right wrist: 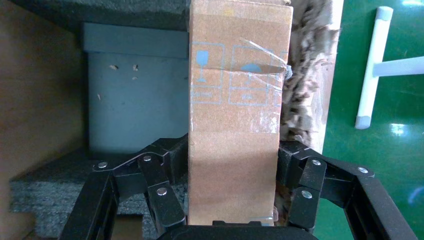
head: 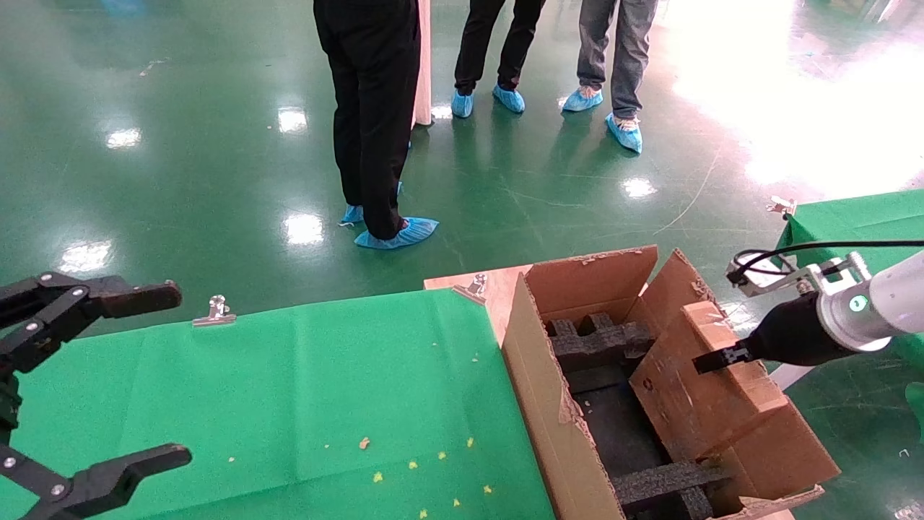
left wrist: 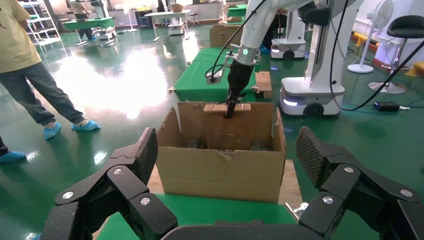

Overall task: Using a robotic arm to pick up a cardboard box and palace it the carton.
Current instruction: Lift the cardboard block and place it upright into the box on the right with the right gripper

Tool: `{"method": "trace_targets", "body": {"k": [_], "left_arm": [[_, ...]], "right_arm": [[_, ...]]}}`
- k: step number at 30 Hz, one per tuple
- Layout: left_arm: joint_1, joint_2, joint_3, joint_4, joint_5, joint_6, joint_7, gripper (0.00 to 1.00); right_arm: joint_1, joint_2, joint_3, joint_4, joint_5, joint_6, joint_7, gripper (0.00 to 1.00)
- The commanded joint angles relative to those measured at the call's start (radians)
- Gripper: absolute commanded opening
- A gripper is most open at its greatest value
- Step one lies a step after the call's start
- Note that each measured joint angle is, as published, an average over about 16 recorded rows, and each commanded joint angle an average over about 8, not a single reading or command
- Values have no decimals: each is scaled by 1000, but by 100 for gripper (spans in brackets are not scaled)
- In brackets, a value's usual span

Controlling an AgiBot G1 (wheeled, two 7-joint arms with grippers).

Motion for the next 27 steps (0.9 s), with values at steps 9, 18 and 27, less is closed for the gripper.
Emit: {"method": "trace_targets", "body": {"k": [9,18,27], "left_arm": [[0,0,0,0,0,0,0,100],[0,0,1,0,0,0,0,100],[0,0,1,0,-1,0,0,100]], "right_arm": [[-57,-61,1,-81,19,23,-24,0],[-101,-115,8,-156,40,27,-58,0],[-147,-164,15,-235,62,16,-106,0]]}}
